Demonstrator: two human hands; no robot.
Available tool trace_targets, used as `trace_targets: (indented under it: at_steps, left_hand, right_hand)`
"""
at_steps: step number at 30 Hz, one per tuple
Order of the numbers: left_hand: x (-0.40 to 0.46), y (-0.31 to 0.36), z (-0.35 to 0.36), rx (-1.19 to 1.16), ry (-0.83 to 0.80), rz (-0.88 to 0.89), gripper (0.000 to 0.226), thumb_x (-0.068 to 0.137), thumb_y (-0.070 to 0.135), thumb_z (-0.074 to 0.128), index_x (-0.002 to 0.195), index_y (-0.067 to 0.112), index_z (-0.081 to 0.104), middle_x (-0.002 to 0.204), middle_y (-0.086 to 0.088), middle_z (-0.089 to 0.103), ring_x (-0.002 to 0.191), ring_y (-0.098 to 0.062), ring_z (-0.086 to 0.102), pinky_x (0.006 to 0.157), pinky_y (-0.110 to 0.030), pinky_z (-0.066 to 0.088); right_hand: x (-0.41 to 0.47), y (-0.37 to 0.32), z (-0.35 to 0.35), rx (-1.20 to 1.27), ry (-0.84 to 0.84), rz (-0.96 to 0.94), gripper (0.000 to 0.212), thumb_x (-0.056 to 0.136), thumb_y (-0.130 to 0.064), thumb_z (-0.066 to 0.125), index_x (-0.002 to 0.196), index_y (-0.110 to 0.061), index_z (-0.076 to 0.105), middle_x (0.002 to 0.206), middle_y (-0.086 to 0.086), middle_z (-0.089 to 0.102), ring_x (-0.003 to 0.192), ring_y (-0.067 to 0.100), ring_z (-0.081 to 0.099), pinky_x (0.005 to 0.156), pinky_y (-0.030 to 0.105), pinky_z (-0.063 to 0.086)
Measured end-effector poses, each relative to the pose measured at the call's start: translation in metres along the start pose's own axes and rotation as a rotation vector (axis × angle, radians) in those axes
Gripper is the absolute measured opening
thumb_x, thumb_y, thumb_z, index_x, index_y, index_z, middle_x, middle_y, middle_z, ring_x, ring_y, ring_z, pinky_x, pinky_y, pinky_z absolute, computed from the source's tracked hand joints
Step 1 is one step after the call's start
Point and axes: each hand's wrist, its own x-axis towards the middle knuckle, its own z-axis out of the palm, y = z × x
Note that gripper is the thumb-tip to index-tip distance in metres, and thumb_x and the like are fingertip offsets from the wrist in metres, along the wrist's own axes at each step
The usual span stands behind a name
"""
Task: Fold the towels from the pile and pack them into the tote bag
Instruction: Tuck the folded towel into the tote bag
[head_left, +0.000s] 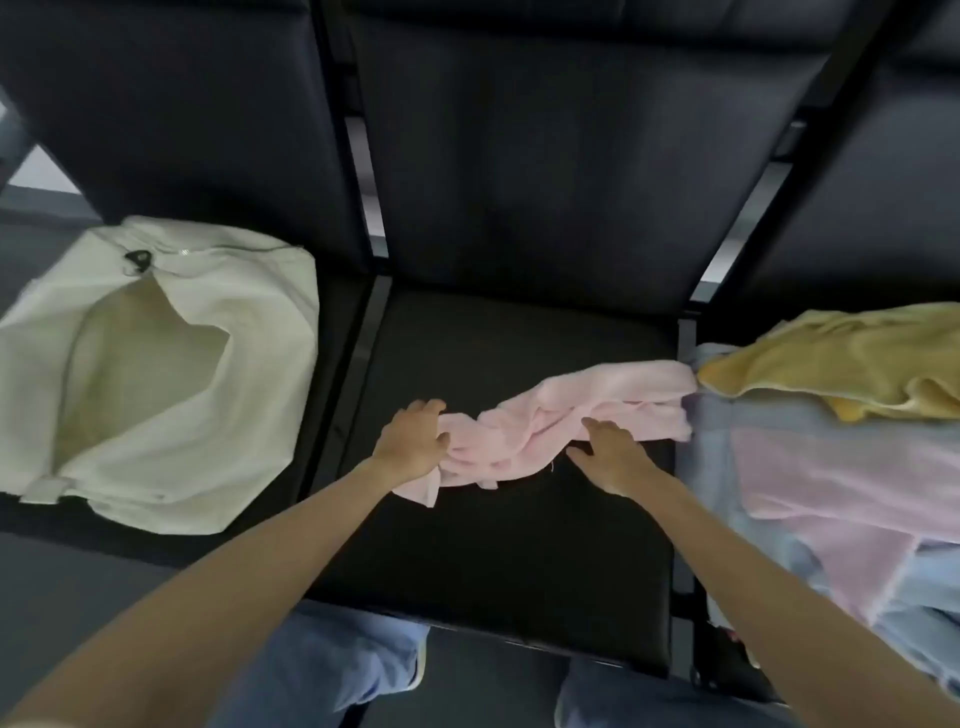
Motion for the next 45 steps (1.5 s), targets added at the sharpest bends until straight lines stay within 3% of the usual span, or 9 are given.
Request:
trace_targets:
  at_steps: [4, 8, 13, 17, 24, 29, 33, 39, 45]
  left_hand:
    - [0.002, -0.012, 0.034, 0.096, 0.241, 0.158, 0.04, 0.091, 0.025, 0.06, 0.128, 0.012, 0.052, 0.126, -0.008, 0.052, 0.112, -0.025, 0.05, 0.094, -0.036, 0.044]
    - [0.002, -0.028, 0.057, 0.156, 0.346, 0.246, 0.039, 0.086, 0.03, 0.066, 0.12, 0.011, 0.058, 0.117, -0.007, 0.056, 0.104, -0.023, 0.052, 0.089, -0.034, 0.044]
    - [0.002, -0.044, 0.076, 0.165, 0.317, 0.29, 0.049, 0.084, 0.036, 0.069, 0.125, 0.013, 0.055, 0.123, -0.002, 0.057, 0.113, -0.018, 0.053, 0.099, -0.032, 0.044]
    - [-0.009, -0.057, 0.086, 0.244, 0.345, 0.255, 0.053, 0.078, 0.013, 0.069, 0.128, 0.013, 0.052, 0.129, -0.003, 0.054, 0.12, -0.019, 0.05, 0.103, -0.038, 0.043]
    - [-0.047, -0.096, 0.091, 0.257, 0.405, 0.238, 0.056, 0.071, -0.013, 0.062, 0.124, 0.003, 0.057, 0.126, -0.012, 0.055, 0.114, -0.03, 0.056, 0.086, -0.04, 0.051]
    - [-0.06, -0.096, 0.086, 0.237, 0.409, 0.175, 0.049, 0.069, 0.01, 0.067, 0.118, 0.01, 0.06, 0.117, -0.005, 0.059, 0.106, -0.025, 0.058, 0.086, -0.036, 0.048]
    - [-0.056, -0.07, 0.089, 0.141, 0.477, 0.315, 0.041, 0.074, 0.016, 0.065, 0.114, 0.013, 0.061, 0.111, -0.002, 0.062, 0.102, -0.022, 0.056, 0.089, -0.037, 0.045]
    - [-0.042, -0.03, 0.105, 0.215, 0.565, 0.449, 0.032, 0.089, 0.029, 0.066, 0.118, 0.016, 0.066, 0.114, -0.002, 0.066, 0.1, -0.02, 0.058, 0.085, -0.031, 0.047]
    - [-0.03, -0.014, 0.107, 0.364, 0.486, 0.387, 0.023, 0.096, 0.036, 0.054, 0.096, 0.021, 0.071, 0.096, 0.005, 0.064, 0.086, -0.01, 0.054, 0.077, -0.025, 0.047]
  right_hand:
    - [0.015, 0.019, 0.025, -0.085, 0.269, -0.019, 0.065, 0.095, -0.017, 0.051, 0.15, -0.011, 0.017, 0.156, 0.012, 0.018, 0.143, 0.031, 0.019, 0.115, 0.045, 0.025]
    - [0.031, 0.032, 0.039, -0.109, 0.42, -0.052, 0.061, 0.093, -0.008, 0.051, 0.148, -0.01, 0.024, 0.155, 0.013, 0.023, 0.143, 0.031, 0.021, 0.116, 0.046, 0.023]
    - [0.033, 0.033, 0.048, -0.201, 0.499, -0.083, 0.045, 0.096, -0.02, 0.047, 0.139, -0.011, 0.038, 0.139, 0.011, 0.045, 0.123, 0.03, 0.043, 0.103, 0.041, 0.037]
    - [0.018, 0.032, 0.068, -0.144, 0.504, -0.053, 0.041, 0.096, -0.025, 0.046, 0.135, -0.011, 0.041, 0.136, 0.01, 0.046, 0.123, 0.029, 0.043, 0.102, 0.04, 0.039]
    - [-0.031, 0.035, 0.114, -0.07, 0.432, -0.177, 0.044, 0.093, -0.025, 0.051, 0.136, -0.02, 0.043, 0.137, 0.002, 0.042, 0.122, 0.024, 0.038, 0.103, 0.036, 0.037]
    - [-0.058, 0.036, 0.137, 0.066, 0.373, -0.345, 0.039, 0.095, -0.019, 0.052, 0.133, -0.017, 0.048, 0.134, -0.001, 0.049, 0.118, 0.019, 0.043, 0.099, 0.027, 0.036]
    - [-0.06, 0.047, 0.129, 0.203, 0.473, -0.267, 0.021, 0.096, -0.014, 0.049, 0.117, -0.016, 0.053, 0.118, 0.003, 0.057, 0.093, 0.01, 0.054, 0.082, 0.02, 0.045]
    - [-0.045, 0.06, 0.107, 0.02, 0.602, -0.063, 0.05, 0.09, -0.017, 0.061, 0.137, -0.018, 0.041, 0.141, 0.008, 0.036, 0.126, 0.023, 0.038, 0.103, 0.032, 0.037]
    - [-0.025, 0.074, 0.099, -0.135, 0.563, -0.119, 0.045, 0.094, -0.032, 0.055, 0.138, -0.025, 0.046, 0.145, 0.004, 0.04, 0.131, 0.023, 0.037, 0.108, 0.036, 0.028]
